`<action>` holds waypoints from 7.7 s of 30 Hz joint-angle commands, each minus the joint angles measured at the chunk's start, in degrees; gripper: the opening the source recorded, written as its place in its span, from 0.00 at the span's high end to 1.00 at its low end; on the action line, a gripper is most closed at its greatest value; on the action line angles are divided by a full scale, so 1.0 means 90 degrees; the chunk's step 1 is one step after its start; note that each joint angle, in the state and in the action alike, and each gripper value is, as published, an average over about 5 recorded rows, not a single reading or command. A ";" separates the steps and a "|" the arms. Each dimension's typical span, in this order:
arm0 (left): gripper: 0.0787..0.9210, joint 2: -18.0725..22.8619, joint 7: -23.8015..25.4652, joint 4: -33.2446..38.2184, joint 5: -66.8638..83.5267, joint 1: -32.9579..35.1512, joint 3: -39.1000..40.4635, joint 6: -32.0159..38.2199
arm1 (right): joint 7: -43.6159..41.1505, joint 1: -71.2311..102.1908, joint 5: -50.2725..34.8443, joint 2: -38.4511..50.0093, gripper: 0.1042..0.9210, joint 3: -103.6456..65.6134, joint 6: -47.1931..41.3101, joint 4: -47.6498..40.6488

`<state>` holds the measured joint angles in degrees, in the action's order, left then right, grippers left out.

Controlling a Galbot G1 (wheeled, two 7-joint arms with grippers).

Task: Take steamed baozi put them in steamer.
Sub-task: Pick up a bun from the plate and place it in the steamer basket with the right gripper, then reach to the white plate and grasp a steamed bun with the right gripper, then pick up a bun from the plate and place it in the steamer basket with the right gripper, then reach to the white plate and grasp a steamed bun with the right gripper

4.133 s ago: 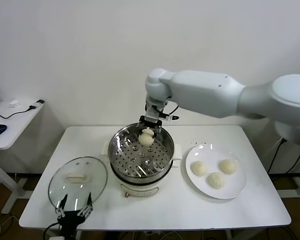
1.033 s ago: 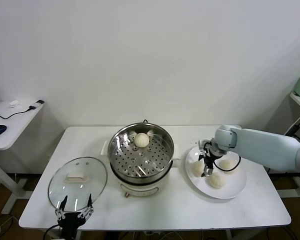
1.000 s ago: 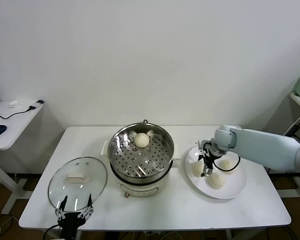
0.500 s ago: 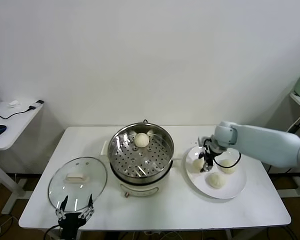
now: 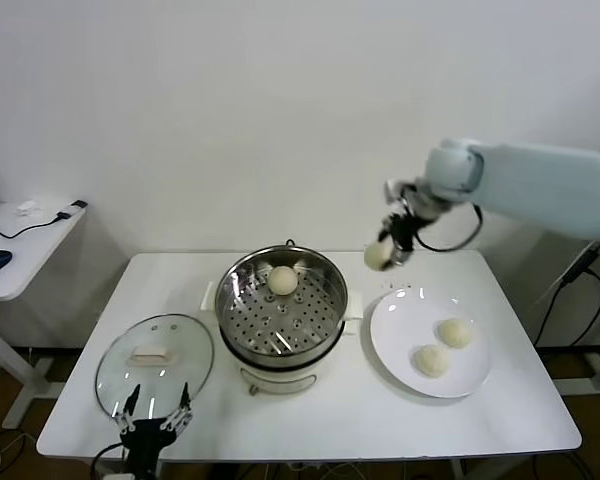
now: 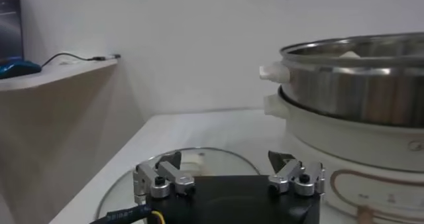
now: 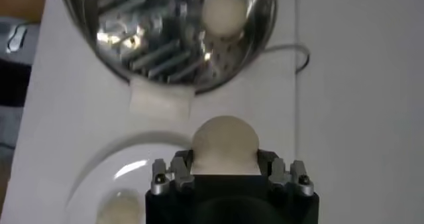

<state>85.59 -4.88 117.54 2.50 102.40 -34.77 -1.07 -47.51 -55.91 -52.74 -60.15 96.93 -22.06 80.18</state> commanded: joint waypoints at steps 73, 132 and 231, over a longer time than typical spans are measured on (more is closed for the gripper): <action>0.12 0.0028 0.0054 0.0079 -0.0084 0.0007 0.0059 -0.0052 | -0.0582 0.2180 0.3406 0.3324 0.12 0.0550 0.0802 0.0644; 0.12 0.0115 0.0031 0.0076 -0.0368 0.0154 0.0219 -0.0018 | -0.1918 -0.0726 0.2789 -0.0337 0.38 -0.0820 0.3603 -0.0082; 0.12 0.0252 -0.0006 -0.0029 -0.0482 0.0212 0.0170 0.0070 | -0.0677 0.5017 0.4914 0.1871 0.12 -0.2869 0.1132 -0.2588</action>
<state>87.87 -4.92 117.25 -1.78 104.17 -33.14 -0.35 -55.01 -15.42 -10.20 -41.86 75.20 -10.22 58.87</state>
